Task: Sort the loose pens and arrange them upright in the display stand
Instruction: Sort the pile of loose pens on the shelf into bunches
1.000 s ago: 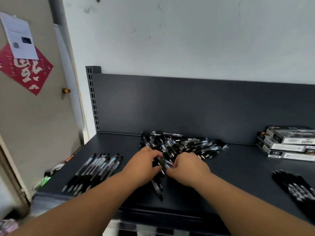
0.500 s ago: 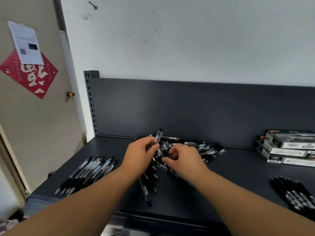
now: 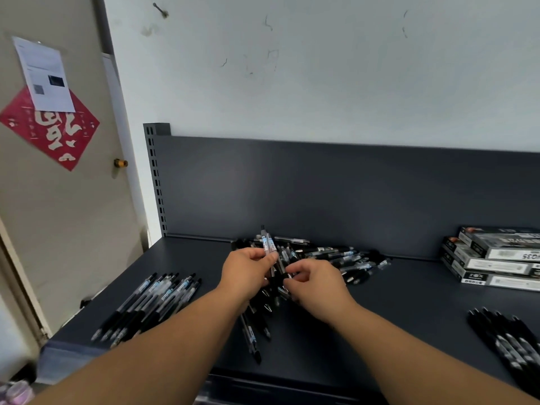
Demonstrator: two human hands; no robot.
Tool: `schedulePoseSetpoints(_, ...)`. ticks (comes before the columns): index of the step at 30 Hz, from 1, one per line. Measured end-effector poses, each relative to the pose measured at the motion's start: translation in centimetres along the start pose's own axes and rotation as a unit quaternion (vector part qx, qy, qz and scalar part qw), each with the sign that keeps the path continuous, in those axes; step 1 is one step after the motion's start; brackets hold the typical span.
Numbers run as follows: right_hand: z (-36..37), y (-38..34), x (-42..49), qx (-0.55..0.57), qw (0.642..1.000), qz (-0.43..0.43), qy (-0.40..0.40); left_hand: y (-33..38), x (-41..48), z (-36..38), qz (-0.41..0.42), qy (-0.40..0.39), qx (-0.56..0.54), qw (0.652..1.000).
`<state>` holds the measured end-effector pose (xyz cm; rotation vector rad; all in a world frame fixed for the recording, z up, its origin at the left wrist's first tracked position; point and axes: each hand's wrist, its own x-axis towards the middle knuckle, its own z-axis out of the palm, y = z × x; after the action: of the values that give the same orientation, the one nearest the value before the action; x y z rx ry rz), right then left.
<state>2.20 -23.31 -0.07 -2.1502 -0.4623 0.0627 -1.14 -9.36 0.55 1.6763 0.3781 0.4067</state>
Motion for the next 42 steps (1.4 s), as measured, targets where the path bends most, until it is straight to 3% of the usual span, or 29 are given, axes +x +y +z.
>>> schedulePoseSetpoints(6,-0.5,0.0,0.5,0.039,0.999,-0.017,0.0,0.2,1.4,1.0,-0.056,-0.007,-0.048,0.997)
schedulePoseSetpoints(10,-2.0,0.3,2.1,-0.124,0.989,-0.027,0.078,-0.1,2.8,1.1,-0.053,-0.001,-0.048,0.997)
schedulePoseSetpoints(18,0.0,-0.3,5.7,-0.263,0.962,-0.072,0.023,-0.6,4.7,0.6,-0.051,0.013,-0.04,0.998)
schedulePoseSetpoints(23,1.1,-0.2,8.1,-0.309,0.951,-0.015,-0.022,-1.1,5.5,0.2,-0.063,0.026,-0.044,0.997)
schedulePoseSetpoints(33,1.7,0.5,8.4,-0.165,0.985,0.009,0.05,-1.9,5.8,0.1,-0.068,0.014,-0.044,0.997)
schedulePoseSetpoints(42,-0.7,-2.0,7.0,0.096,0.993,-0.011,0.072,0.0,4.7,-1.0,-0.044,-0.014,-0.08,0.996)
